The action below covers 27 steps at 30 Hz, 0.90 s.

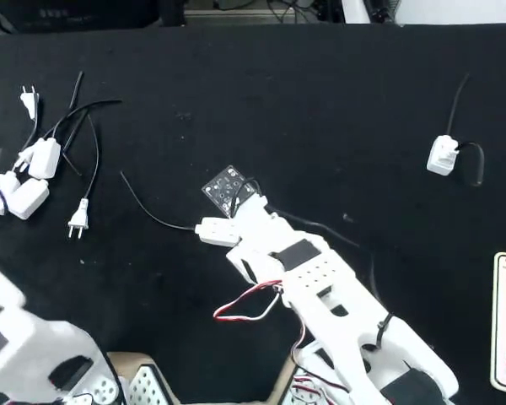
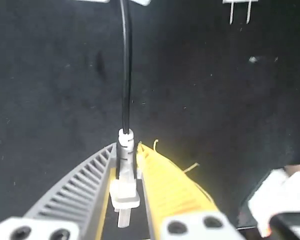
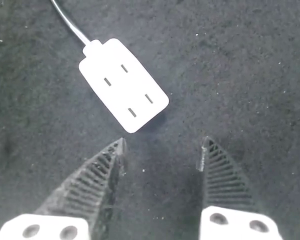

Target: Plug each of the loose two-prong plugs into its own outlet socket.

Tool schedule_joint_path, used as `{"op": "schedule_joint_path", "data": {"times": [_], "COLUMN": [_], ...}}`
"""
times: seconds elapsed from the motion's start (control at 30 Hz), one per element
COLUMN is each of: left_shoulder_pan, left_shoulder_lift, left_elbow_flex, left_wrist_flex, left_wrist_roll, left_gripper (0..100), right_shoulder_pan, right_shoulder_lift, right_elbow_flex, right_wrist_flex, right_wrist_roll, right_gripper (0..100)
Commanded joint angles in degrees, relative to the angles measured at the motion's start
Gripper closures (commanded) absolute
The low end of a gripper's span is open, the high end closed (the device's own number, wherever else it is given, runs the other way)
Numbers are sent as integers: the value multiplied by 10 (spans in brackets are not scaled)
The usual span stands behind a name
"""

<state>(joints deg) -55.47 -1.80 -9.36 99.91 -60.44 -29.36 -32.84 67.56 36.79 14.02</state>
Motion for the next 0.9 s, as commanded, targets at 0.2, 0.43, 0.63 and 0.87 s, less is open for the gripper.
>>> {"op": "schedule_joint_path", "data": {"times": [0.2, 0.43, 0.63, 0.87], "left_shoulder_pan": [327, 578, 665, 672], "left_shoulder_lift": [-228, -335, -338, -335], "left_elbow_flex": [197, 356, 452, 530], "left_wrist_flex": [5, -156, -284, -398], "left_wrist_roll": [256, 434, 469, 470], "left_gripper": [970, 970, 970, 970], "right_shoulder_pan": [39, 122, 130, 81], "right_shoulder_lift": [-24, -24, -24, -107], "right_elbow_flex": [-8, -41, -41, -13], "right_wrist_flex": [-10, 18, 18, 18], "right_wrist_roll": [-5, -85, -106, -105], "right_gripper": [780, 780, 780, 780]}}
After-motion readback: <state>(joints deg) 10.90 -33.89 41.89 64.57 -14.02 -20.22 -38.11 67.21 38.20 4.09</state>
